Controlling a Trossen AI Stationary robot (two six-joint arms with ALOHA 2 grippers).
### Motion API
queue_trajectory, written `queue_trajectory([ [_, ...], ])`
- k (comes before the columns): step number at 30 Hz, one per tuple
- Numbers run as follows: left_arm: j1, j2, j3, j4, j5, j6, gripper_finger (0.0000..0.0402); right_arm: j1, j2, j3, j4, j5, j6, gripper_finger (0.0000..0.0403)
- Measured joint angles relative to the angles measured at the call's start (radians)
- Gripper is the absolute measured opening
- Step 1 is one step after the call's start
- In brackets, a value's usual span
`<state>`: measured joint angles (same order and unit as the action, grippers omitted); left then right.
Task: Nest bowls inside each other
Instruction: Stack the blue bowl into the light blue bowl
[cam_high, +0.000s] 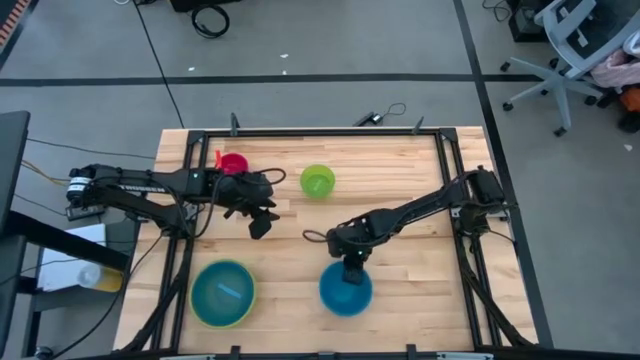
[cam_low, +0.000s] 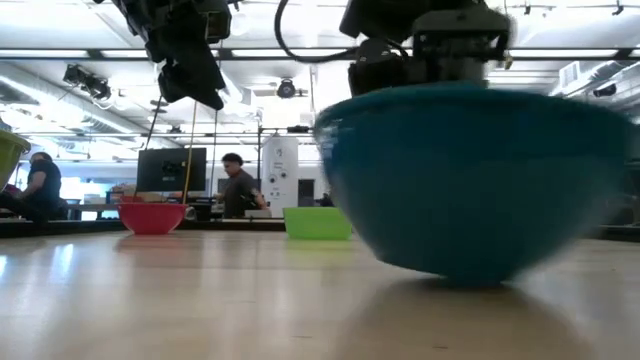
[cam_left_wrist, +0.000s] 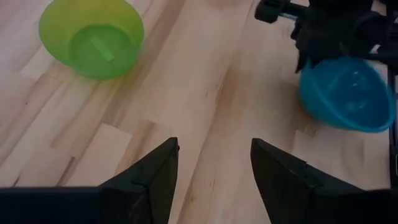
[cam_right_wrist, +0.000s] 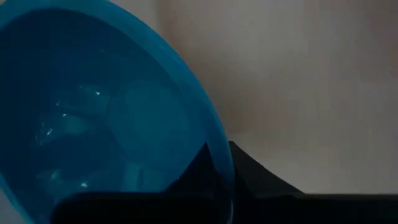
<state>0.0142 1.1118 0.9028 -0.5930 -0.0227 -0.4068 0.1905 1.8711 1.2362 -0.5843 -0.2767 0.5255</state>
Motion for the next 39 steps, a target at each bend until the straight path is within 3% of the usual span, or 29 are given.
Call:
queue_trajectory([
  [4,0.008,0.0,0.0,0.001,0.0,0.0,0.0201,-0.052,-0.064,0.0,-0.003,0.16,0.045,0.0015],
  [8,0.022,0.009,0.0,0.068,-0.014,0.022,0.0201,-0.103,-0.146,0.0,0.006,0.444,0.149,0.0015],
  [12,0.04,0.039,0.0,0.165,-0.095,0.089,0.0201,-0.139,-0.187,0.001,0.031,0.708,0.182,0.0015],
  [16,0.078,0.076,0.0,0.29,-0.111,0.114,0.0201,-0.162,-0.19,0.001,0.077,0.813,0.167,0.0015],
  [26,0.136,0.189,0.0,0.389,-0.117,0.134,0.0187,-0.189,-0.193,0.001,0.179,0.856,0.066,0.0018],
  [30,0.145,0.2,0.001,0.345,-0.153,0.107,0.0128,-0.207,-0.193,0.017,0.182,0.751,0.039,0.0041],
  [35,0.192,0.182,0.001,0.248,-0.16,0.057,0.0018,-0.209,-0.196,0.073,0.207,0.615,-0.002,0.0108],
  [39,0.227,0.143,-0.002,0.087,-0.036,0.055,0.0015,-0.206,-0.197,0.184,0.181,0.516,-0.109,0.0159],
])
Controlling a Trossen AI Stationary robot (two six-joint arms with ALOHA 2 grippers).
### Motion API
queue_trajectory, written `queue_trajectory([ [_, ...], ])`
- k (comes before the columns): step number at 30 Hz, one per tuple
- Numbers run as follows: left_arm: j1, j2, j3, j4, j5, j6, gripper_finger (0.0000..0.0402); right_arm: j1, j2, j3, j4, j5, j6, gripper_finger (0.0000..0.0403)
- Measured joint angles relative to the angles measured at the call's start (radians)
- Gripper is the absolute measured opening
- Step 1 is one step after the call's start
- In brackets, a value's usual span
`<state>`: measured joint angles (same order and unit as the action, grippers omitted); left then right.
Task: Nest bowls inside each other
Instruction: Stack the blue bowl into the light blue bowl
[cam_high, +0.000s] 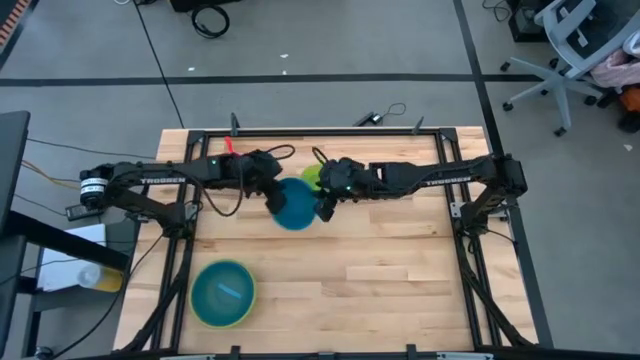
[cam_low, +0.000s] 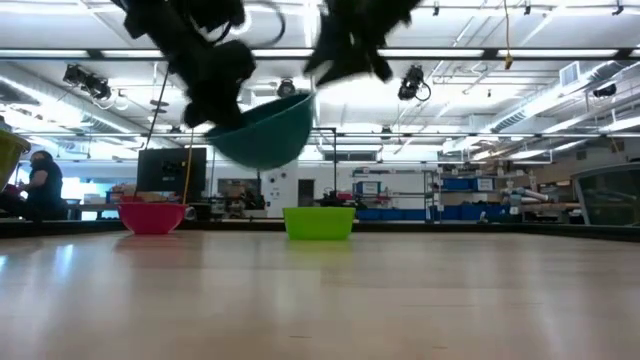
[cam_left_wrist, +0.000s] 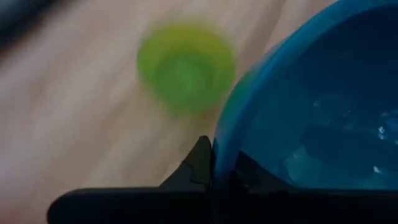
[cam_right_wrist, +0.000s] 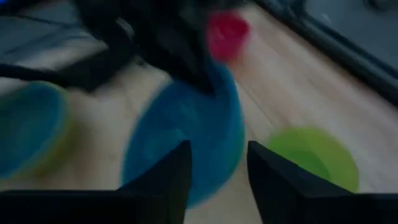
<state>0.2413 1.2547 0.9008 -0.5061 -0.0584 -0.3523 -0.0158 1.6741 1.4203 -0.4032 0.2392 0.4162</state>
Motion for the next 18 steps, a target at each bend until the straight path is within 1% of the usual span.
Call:
queue_trajectory([
  [2,0.006,-0.02,-0.002,-0.063,0.058,-0.017,0.0016,-0.001,-0.001,0.069,-0.003,0.007,-0.021,0.0176],
  [5,0.001,-0.083,0.002,-0.199,0.168,-0.048,0.0012,-0.023,-0.005,0.13,-0.019,0.066,-0.038,0.0186],
  [8,-0.019,-0.16,0.002,-0.373,0.295,-0.128,0.001,-0.059,-0.004,0.141,-0.028,0.094,-0.078,0.0186],
  [11,-0.089,-0.273,0.002,-0.529,0.381,-0.225,0.0009,-0.105,0.005,0.121,-0.061,0.065,-0.053,0.0185],
  [13,-0.172,-0.329,0.002,-0.626,0.39,-0.313,0.0009,-0.136,0.009,0.078,-0.088,0.034,-0.022,0.0185],
  [15,-0.271,-0.36,0.002,-0.695,0.384,-0.4,0.0009,-0.165,0.009,0.018,-0.088,0.031,0.008,0.0185],
  [18,-0.425,-0.367,0.002,-0.703,0.328,-0.506,0.0008,-0.2,0.009,-0.072,-0.096,0.029,0.08,0.0185],
])
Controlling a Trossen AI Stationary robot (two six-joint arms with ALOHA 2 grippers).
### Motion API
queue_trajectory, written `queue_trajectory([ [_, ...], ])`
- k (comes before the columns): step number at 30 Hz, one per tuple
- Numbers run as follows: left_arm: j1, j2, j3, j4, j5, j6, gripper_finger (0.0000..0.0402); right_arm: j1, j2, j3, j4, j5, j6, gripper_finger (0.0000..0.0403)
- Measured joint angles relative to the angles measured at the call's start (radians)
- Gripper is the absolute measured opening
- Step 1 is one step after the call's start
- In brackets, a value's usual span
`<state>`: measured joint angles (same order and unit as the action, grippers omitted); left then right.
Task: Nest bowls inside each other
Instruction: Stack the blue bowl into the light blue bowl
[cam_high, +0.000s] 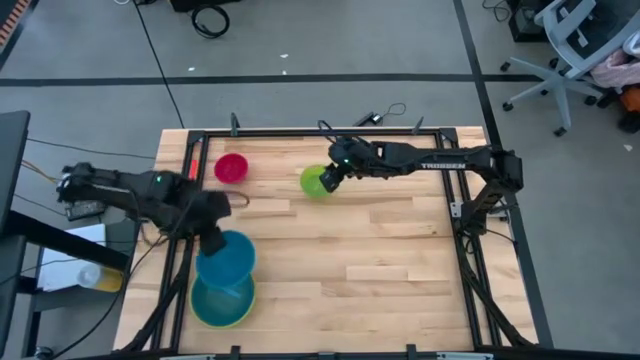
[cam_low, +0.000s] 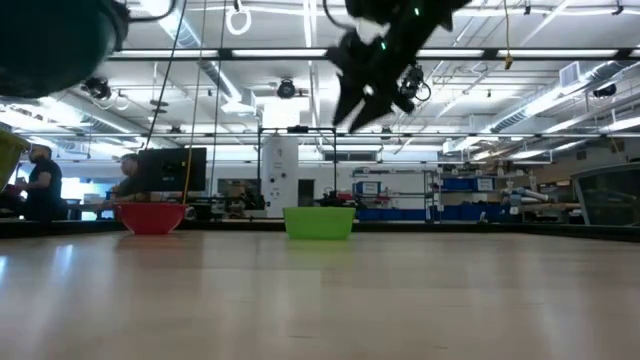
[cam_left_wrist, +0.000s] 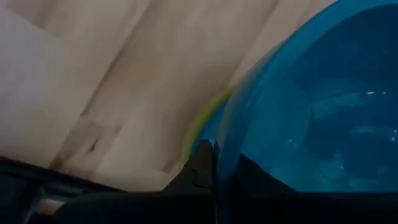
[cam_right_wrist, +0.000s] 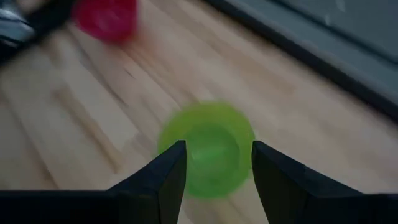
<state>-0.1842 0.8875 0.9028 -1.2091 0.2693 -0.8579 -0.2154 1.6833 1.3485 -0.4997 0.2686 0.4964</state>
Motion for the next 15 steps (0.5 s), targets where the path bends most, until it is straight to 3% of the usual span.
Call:
queue_trajectory([
  [7,-0.266,0.088,-0.047,0.065,-0.094,-0.136,0.0021,-0.051,0.0,-0.208,0.123,-0.098,0.145,0.0185],
  [15,-0.407,0.159,-0.081,0.143,-0.106,-0.204,0.0087,-0.071,0.001,-0.262,0.227,-0.105,0.184,0.0185],
])
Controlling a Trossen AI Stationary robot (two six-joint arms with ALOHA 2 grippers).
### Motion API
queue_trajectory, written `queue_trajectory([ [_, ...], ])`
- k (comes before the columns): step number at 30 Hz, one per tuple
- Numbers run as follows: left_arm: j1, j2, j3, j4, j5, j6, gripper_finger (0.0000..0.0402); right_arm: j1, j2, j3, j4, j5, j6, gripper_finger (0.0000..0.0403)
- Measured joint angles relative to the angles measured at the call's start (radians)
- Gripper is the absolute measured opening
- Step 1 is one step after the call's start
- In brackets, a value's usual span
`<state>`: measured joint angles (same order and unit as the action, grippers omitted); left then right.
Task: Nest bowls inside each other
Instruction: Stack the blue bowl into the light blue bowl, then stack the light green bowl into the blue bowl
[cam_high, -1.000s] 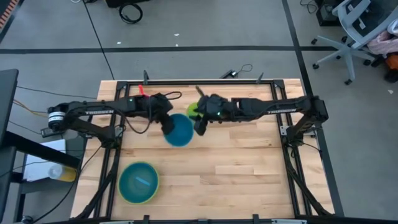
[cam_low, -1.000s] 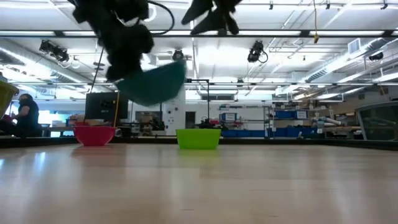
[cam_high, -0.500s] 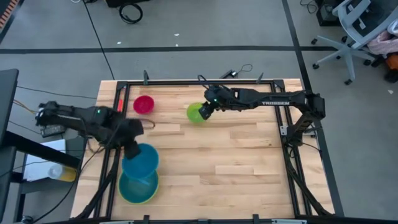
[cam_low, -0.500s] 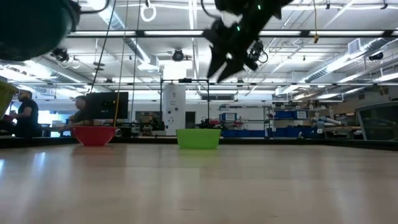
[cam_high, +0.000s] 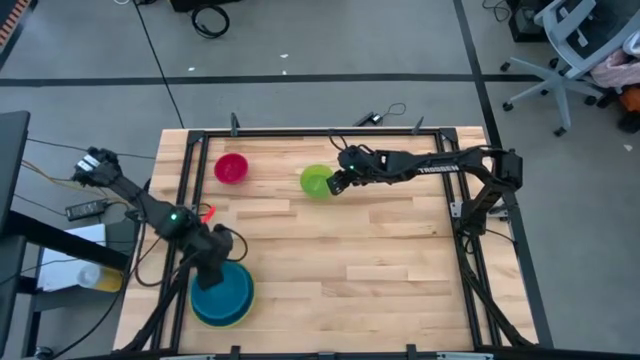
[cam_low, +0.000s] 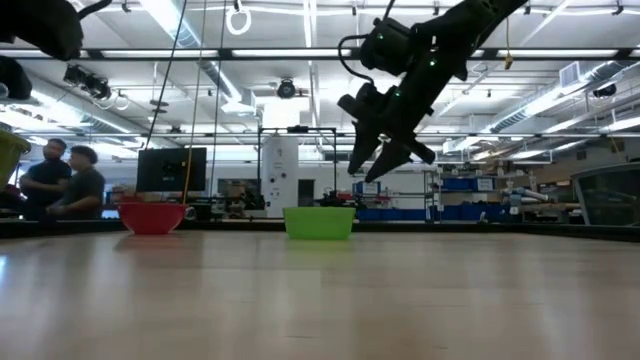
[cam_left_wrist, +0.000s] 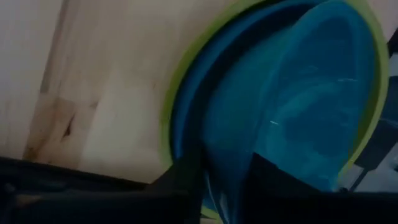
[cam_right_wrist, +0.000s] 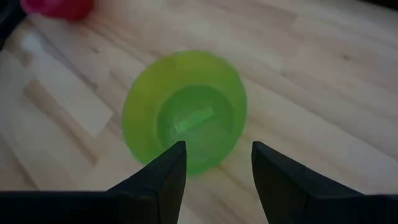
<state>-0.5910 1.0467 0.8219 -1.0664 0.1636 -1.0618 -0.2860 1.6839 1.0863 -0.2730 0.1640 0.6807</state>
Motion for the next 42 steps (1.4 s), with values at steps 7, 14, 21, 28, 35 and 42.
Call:
queue_trajectory([
  [7,-0.013,-0.006,0.0,0.012,-0.004,-0.074,0.019,-0.054,0.069,0.0,0.049,-0.059,0.049,0.0185],
  [14,-0.001,-0.039,0.057,0.023,-0.011,-0.116,0.0245,-0.071,0.144,0.005,0.112,-0.138,0.06,0.0185],
  [21,0.067,-0.064,0.108,0.003,-0.208,-0.102,0.0241,-0.075,0.217,0.006,0.145,-0.187,0.079,0.0166],
  [28,0.248,-0.064,0.108,0.007,-0.424,-0.094,0.0228,-0.056,0.216,0.005,0.151,-0.188,0.042,0.0016],
  [35,0.482,-0.065,0.108,0.175,-0.6,-0.002,0.0226,0.027,0.117,0.04,0.146,-0.081,0.008,0.0008],
  [42,0.634,-0.038,0.108,0.592,-0.605,0.333,0.0226,0.08,0.092,0.17,0.129,0.018,-0.066,0.0007],
])
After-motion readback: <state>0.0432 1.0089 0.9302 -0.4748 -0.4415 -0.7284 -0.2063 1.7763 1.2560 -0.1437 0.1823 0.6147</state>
